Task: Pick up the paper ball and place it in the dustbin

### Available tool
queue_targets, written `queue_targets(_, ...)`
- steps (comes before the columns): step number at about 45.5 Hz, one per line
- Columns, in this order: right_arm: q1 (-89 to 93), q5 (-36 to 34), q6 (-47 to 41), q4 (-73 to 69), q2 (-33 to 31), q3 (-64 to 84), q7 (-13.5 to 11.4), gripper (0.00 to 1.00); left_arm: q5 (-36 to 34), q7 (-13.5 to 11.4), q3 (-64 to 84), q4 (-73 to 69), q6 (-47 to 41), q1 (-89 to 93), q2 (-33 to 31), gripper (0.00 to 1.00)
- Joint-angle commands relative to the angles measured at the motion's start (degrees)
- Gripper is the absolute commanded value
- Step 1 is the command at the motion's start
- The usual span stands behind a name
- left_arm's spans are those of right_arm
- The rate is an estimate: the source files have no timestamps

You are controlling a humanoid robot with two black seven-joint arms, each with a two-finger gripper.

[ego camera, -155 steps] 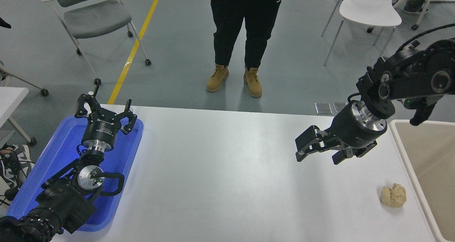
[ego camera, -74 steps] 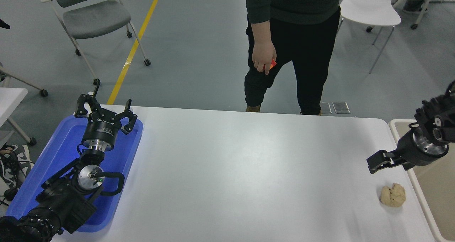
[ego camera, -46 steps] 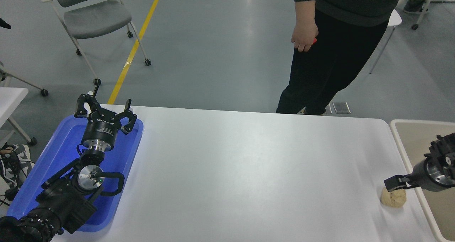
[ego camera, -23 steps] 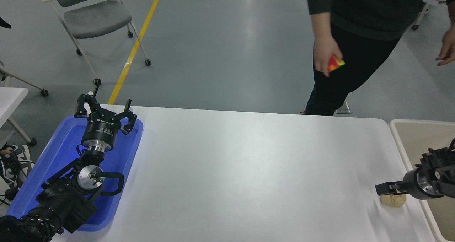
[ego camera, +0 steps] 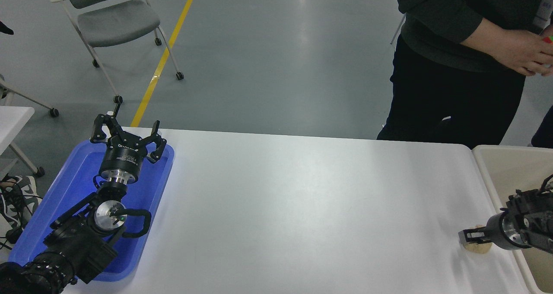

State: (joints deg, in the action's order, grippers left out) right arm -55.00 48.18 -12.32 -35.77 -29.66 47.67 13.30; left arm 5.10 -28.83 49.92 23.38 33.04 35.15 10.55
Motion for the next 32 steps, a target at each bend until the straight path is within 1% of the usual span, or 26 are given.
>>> queue_targets(1, 0.25, 1.04, 0.1, 0.08, 0.04, -1.08, 0.41, 0.0, 0.0, 0.0, 0.0, 0.0, 0.01, 0.0, 0.0, 1.0)
queue_targets(9, -2.82, 1.04, -0.69, -1.94, -0.48, -0.73, 0.77, 0.0, 0.0, 0.0, 0.0, 0.0, 0.01, 0.0, 0.0, 1.0)
queue_targets(11, -4.58, 0.95, -1.3, -3.08, -0.75, -0.38, 1.2, 0.0, 0.0, 0.0, 0.0, 0.0, 0.01, 0.0, 0.0, 1.0)
queue_targets(15, -8.27, 1.56, -2.71, -6.67, -3.2, 0.93, 1.65, 0.0, 0.0, 0.0, 0.0, 0.0, 0.1, 0.0, 0.0, 1.0)
queue_targets(24, -21.45, 6.05, -4.11, -22.49, -11.2, 5.85, 1.56, 0.0, 0.0, 0.0, 0.0, 0.09, 0.1, 0.0, 0.0, 1.0)
queue_targets(32, -38.32, 6.05, -6.05, -35.94, -12.61, 16.75, 1.56, 0.0, 0.0, 0.0, 0.0, 0.09, 0.1, 0.0, 0.0, 1.0)
